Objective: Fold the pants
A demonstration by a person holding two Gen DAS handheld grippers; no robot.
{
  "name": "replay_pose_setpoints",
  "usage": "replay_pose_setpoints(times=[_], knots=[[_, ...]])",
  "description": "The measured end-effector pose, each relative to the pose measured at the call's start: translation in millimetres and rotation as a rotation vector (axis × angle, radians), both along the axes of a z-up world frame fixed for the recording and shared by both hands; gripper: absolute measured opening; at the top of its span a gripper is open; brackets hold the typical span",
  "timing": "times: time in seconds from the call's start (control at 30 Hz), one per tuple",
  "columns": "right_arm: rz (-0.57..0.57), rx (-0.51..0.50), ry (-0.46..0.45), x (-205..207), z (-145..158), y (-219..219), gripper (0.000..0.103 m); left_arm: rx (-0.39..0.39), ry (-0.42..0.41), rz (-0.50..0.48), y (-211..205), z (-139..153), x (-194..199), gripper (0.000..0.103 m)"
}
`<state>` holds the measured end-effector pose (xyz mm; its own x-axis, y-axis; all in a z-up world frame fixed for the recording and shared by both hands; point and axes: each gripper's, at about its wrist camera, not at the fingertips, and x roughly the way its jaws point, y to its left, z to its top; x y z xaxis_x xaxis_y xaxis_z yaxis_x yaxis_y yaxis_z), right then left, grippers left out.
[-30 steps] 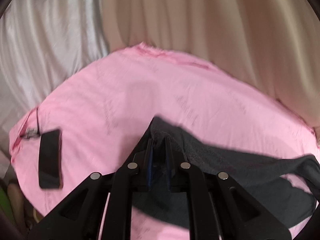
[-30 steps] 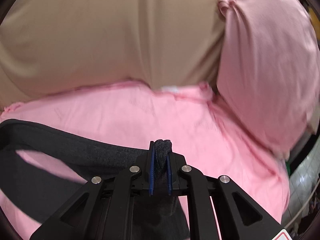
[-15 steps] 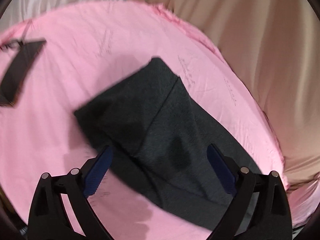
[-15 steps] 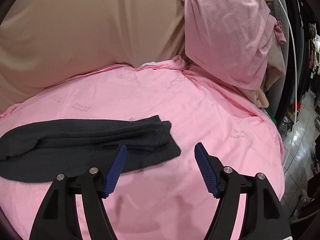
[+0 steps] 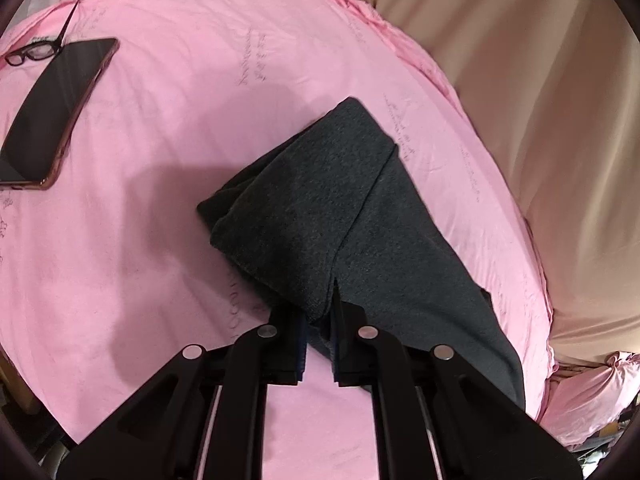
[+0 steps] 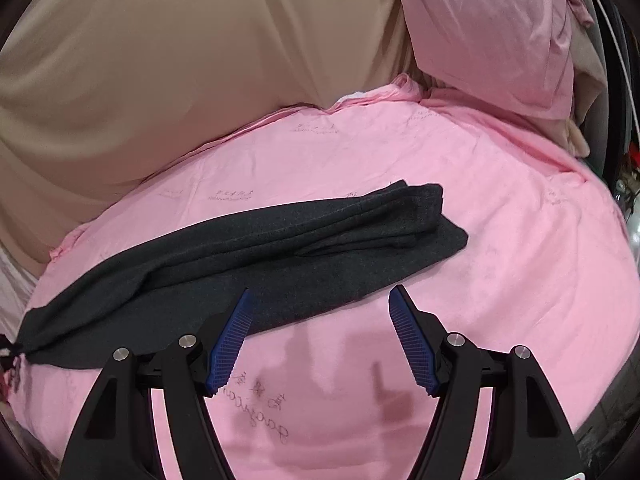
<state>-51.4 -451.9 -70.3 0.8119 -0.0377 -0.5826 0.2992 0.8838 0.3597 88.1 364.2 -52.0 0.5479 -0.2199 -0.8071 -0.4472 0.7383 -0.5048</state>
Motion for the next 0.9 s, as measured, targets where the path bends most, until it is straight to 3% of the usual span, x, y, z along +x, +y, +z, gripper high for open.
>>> replay_pose_setpoints(times=[0.2, 0.33, 0.37, 0.4, 0.43, 0.5, 0.57, 0.63, 0.7, 0.8, 0.9], knots=[[-0.022, 0.24, 0.028, 47.6, -2.6, -39.0, 0.069, 0.059, 0.023, -0.004, -5.0, -8.2, 6.0, 0.008], [-0.088, 0.318, 0.143, 93.7, -21.1, -63.3, 0.069, 0.093, 0.043, -0.02, -6.3, -3.3, 16.8, 0.008], [-0.102, 0.298, 0.159, 104.0, -22.9, -65.8, 0.058, 0.103, 0.052, -0.022, -5.7, -1.6, 20.1, 0.008], [-0.122, 0.245, 0.174, 112.4, -18.6, -66.1, 0.016, 0.113, 0.06, -0.028, -6.5, 2.6, 25.6, 0.007], [-0.108, 0.213, 0.171, 118.9, -7.8, -66.5, 0.007, 0.126, 0.058, -0.036, -6.5, 8.7, 28.5, 0.007], [-0.071, 0.227, 0.026, 107.6, 30.5, -67.7, 0.004, 0.153, 0.032, -0.054, -6.1, 28.3, 35.3, 0.007], [-0.026, 0.135, -0.107, 81.8, 77.7, -57.1, 0.004, 0.148, -0.019, -0.074, -2.4, 57.4, 33.3, 0.007], [-0.018, -0.002, -0.125, 62.5, 92.5, -46.3, 0.004, 0.191, -0.028, -0.089, -1.4, 73.5, 30.0, 0.007], [-0.013, -0.033, -0.028, 61.9, 63.3, -50.5, 0.004, 0.248, 0.01, -0.107, 1.6, 64.8, 30.2, 0.007], [-0.007, 0.056, 0.139, 64.4, -7.9, -63.4, 0.003, 0.211, 0.101, -0.118, 15.4, 24.8, 29.9, 0.008], [-0.018, 0.102, 0.143, 59.1, -31.2, -62.2, 0.004, 0.186, 0.149, -0.105, 20.8, -11.2, 28.2, 0.008]])
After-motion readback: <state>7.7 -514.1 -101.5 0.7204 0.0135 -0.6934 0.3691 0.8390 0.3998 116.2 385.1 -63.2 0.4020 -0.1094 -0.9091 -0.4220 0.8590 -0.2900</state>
